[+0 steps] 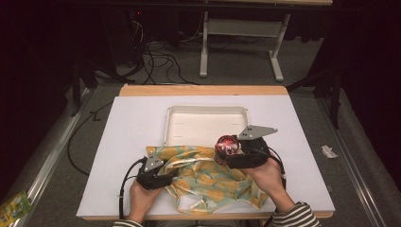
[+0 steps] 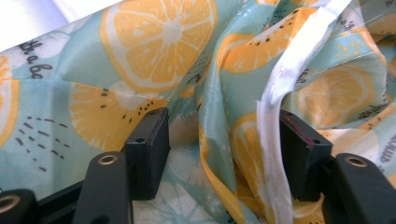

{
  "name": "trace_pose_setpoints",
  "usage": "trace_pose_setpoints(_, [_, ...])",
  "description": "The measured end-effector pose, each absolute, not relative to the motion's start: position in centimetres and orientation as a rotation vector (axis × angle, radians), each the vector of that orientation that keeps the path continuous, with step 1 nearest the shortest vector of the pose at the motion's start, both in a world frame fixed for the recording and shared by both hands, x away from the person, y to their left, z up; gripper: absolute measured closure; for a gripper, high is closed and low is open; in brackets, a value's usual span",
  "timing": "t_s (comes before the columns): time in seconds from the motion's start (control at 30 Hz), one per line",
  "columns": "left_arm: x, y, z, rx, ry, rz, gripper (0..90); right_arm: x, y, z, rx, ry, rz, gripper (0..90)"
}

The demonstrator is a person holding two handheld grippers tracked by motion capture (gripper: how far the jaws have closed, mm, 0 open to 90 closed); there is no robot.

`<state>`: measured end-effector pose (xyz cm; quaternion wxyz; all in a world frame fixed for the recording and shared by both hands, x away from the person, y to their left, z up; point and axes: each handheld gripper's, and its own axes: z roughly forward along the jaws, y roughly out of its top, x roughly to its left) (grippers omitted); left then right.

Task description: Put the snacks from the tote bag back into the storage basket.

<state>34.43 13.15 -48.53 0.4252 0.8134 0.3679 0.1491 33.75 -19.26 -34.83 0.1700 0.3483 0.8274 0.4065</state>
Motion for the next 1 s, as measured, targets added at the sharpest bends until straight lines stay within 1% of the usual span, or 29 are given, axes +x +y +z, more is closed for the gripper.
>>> trace_pose_setpoints(0.37, [34.4,13.1,-48.5,2.03,0.921,0.372,40.7,35.9,-19.6,-34.3,1.004,2.341,1.128,26.2])
trace_pose_setpoints(1.0, [34.4,13.2,-48.5,2.038,0.913,0.374,40.7,38.9,-20.0,-34.4,1.054,2.334,1.099,26.1])
